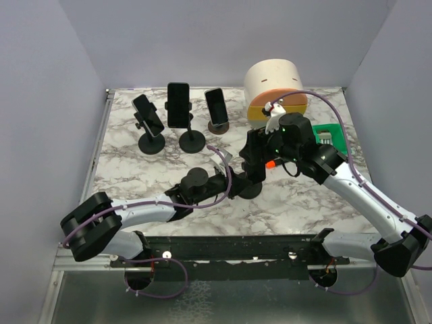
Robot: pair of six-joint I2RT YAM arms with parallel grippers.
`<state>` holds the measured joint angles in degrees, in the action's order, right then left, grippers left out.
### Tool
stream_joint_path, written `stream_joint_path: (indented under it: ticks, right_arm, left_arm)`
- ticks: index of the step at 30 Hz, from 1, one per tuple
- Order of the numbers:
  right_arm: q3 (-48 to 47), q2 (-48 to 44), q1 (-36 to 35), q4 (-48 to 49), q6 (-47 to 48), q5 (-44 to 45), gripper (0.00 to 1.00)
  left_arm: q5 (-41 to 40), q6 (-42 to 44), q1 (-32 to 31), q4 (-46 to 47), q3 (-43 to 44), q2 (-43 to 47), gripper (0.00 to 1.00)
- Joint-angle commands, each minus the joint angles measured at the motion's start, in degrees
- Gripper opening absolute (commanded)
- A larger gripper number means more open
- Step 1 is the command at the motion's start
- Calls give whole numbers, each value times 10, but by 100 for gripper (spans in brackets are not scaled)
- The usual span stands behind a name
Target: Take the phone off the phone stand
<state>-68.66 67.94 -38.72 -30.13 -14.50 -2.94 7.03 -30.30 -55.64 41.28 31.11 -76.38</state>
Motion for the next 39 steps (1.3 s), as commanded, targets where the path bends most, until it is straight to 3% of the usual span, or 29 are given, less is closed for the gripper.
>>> stream_joint_path:
  ticks: [1,14,18,24,30,39]
  right_arm:
    - [-25,-5,-15,-25,0,21,84]
    - [-32,-5,-60,-42,-6,76,84]
    - [-28,-18,-61,-45,-7,91,89]
    - [-8,-45,-61,-34,-8,108,96]
    - [16,-70,-61,-19,-6,118,99]
    - [53,-95,-98,8,-18,192,100]
  left_arm:
    - [-20,2,-2,19,-13,-15,0]
    - [-26,-9,-2,61,-20,-41,0]
    - [-22,-10,-2,63,-20,-34,2]
    - [-31,-7,-1,61,-32,-4,41]
    - [-22,-8,-2,25,-35,28,59]
    - [-74,15,-2,-150,-53,191,82]
